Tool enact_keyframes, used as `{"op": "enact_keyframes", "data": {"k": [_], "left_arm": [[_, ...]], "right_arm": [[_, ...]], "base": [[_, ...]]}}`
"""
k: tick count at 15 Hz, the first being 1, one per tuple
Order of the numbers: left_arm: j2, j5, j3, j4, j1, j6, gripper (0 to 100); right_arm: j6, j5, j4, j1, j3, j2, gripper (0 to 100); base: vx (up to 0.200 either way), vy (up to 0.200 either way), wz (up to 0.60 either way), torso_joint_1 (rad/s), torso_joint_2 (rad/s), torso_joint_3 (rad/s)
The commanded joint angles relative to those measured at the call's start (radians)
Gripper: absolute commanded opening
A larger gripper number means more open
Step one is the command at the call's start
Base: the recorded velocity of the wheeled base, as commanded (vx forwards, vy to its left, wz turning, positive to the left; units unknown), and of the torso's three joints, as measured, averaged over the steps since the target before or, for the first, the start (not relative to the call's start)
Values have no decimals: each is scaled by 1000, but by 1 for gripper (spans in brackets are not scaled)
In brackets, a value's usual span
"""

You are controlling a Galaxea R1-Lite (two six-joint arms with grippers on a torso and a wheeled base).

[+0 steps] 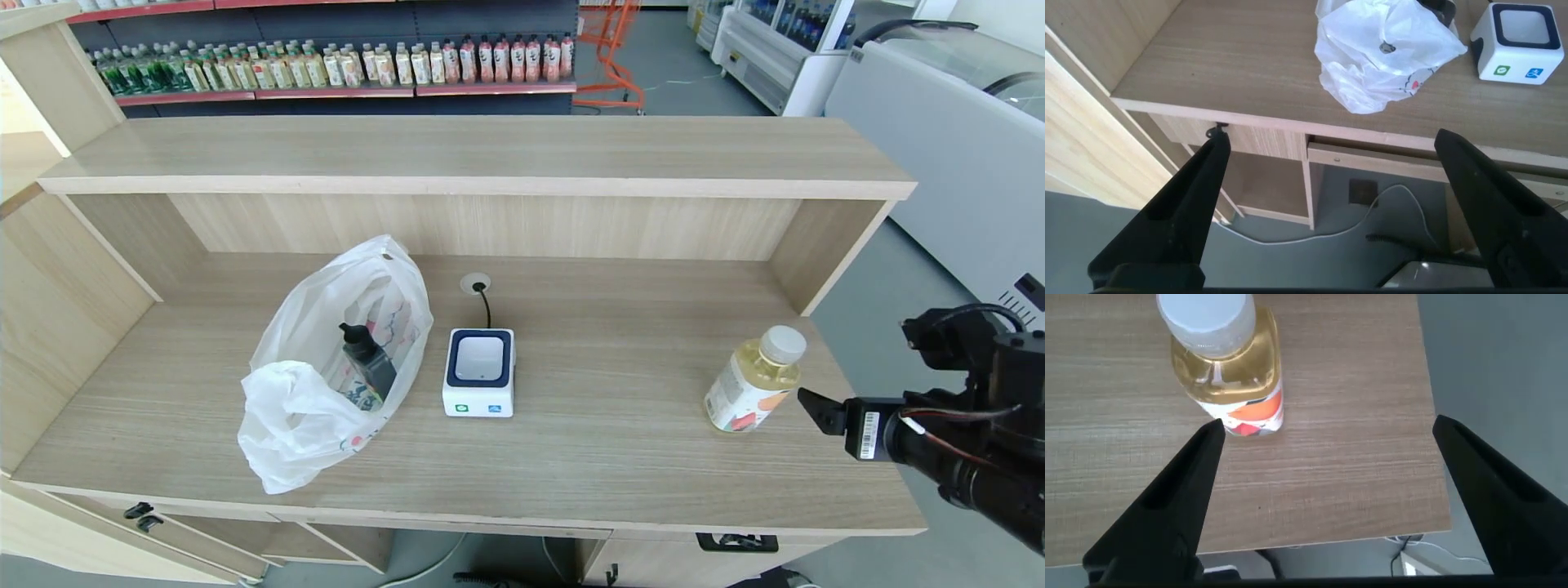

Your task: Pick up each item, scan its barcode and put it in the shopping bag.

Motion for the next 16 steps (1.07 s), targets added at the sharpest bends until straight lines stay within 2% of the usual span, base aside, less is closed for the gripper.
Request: {"op": "enact_keyframes", "data": {"k": [1, 7, 16], "left_arm": [[0, 1, 0, 0, 0, 0, 100], [0, 1, 0, 0, 0, 0, 100], [0, 1, 0, 0, 0, 0, 100]], "right_arm": [[3, 48, -147, 3, -9, 203, 100], [0, 83, -376, 52, -15, 393, 100], [-6, 80, -477, 81, -106, 507, 100]], "base": [[0, 0, 0, 0, 0, 0], [0, 0, 0, 0, 0, 0], [0, 0, 0, 0, 0, 0]]}}
